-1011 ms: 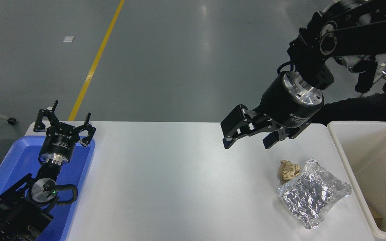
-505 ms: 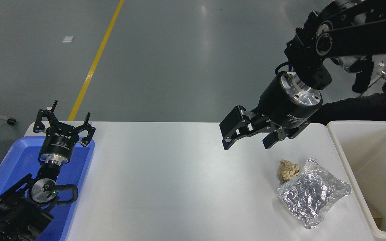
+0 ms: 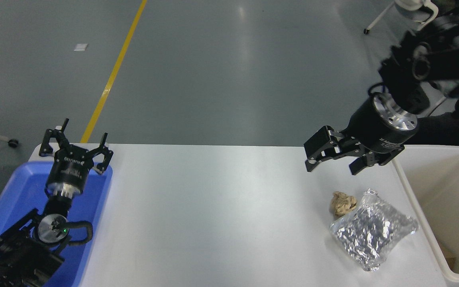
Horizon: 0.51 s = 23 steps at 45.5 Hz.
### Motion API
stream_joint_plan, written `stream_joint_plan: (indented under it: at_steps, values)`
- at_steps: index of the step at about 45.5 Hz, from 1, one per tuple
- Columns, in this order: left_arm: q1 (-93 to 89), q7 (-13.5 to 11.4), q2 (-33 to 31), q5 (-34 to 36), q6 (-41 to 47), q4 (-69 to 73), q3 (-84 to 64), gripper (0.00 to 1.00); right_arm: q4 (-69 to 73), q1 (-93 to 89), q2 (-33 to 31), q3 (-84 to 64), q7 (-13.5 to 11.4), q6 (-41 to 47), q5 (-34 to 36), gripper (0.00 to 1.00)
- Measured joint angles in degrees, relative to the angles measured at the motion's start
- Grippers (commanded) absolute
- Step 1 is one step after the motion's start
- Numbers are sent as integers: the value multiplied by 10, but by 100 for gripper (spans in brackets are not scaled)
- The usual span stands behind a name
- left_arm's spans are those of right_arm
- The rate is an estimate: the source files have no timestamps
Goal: Pick up foil plate and place in dustbin
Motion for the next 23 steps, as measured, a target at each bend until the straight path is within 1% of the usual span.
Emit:
stream_joint_plan:
  at_steps: [5, 12, 17, 23]
  values:
    - [0, 0, 0, 0, 0, 0, 0, 100, -42, -77, -69, 6, 0, -9, -34, 100]
    - [0, 0, 0, 0, 0, 0, 1, 100, -105, -194, -135, 41, -1, -26, -63, 100]
    - [0, 0, 0, 0, 0, 0, 1, 100, -148, -280, -161, 78, -2, -42, -76, 100]
    - [0, 0, 0, 0, 0, 0, 2, 100, -193, -369, -173, 122, -6, -61, -83, 100]
